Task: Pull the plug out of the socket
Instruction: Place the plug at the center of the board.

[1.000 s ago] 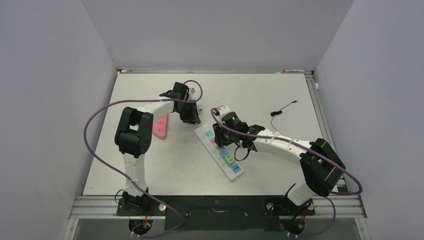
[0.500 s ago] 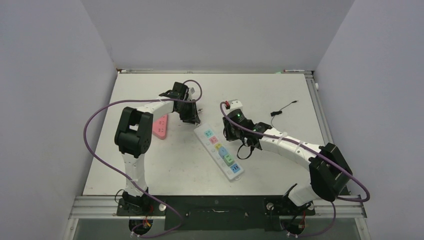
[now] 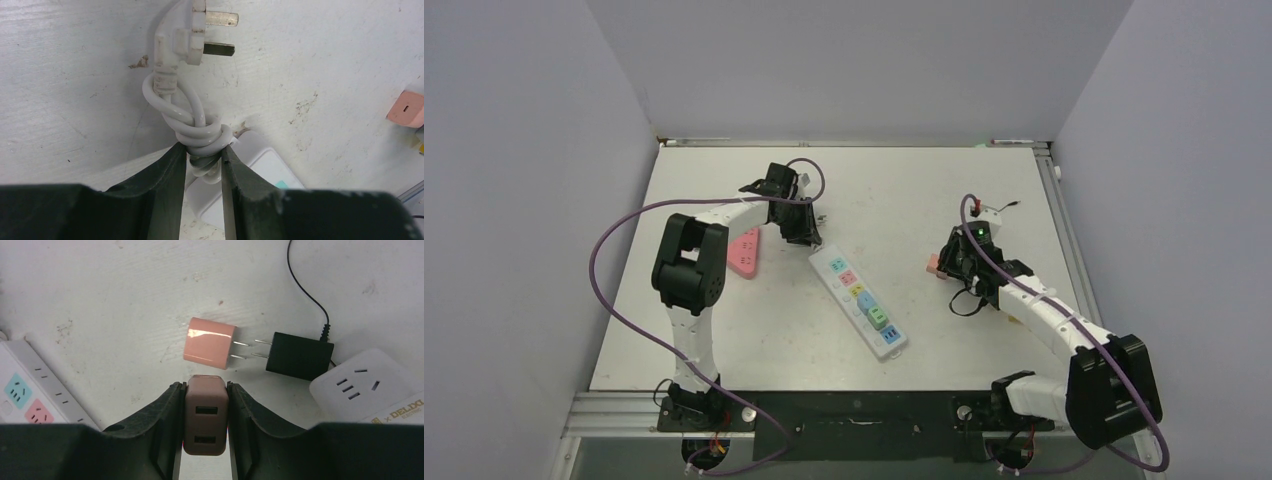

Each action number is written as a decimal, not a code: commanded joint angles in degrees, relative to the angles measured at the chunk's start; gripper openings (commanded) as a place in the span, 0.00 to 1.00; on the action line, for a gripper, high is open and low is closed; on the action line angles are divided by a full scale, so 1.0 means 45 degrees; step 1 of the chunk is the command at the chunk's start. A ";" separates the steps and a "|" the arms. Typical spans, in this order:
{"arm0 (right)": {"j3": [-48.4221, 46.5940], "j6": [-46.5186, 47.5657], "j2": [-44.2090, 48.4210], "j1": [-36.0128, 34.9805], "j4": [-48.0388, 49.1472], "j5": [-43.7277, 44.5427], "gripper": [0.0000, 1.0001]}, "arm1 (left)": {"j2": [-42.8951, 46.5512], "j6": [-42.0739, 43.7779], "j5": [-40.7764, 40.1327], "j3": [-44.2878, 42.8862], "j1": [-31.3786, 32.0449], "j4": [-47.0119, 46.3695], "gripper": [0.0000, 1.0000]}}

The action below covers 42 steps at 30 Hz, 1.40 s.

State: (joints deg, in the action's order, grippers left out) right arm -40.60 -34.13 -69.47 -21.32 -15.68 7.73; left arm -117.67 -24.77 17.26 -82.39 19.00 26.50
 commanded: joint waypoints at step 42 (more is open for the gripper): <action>0.0837 -0.0185 -0.0889 0.0584 0.1427 0.1120 0.62 | -0.0373 0.0493 -0.0906 -0.0167 -0.0239 -0.0030 0.00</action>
State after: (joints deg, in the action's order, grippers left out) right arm -33.85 -36.23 -74.04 -17.32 -8.99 8.38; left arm -117.67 -24.80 17.28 -82.41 19.00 26.48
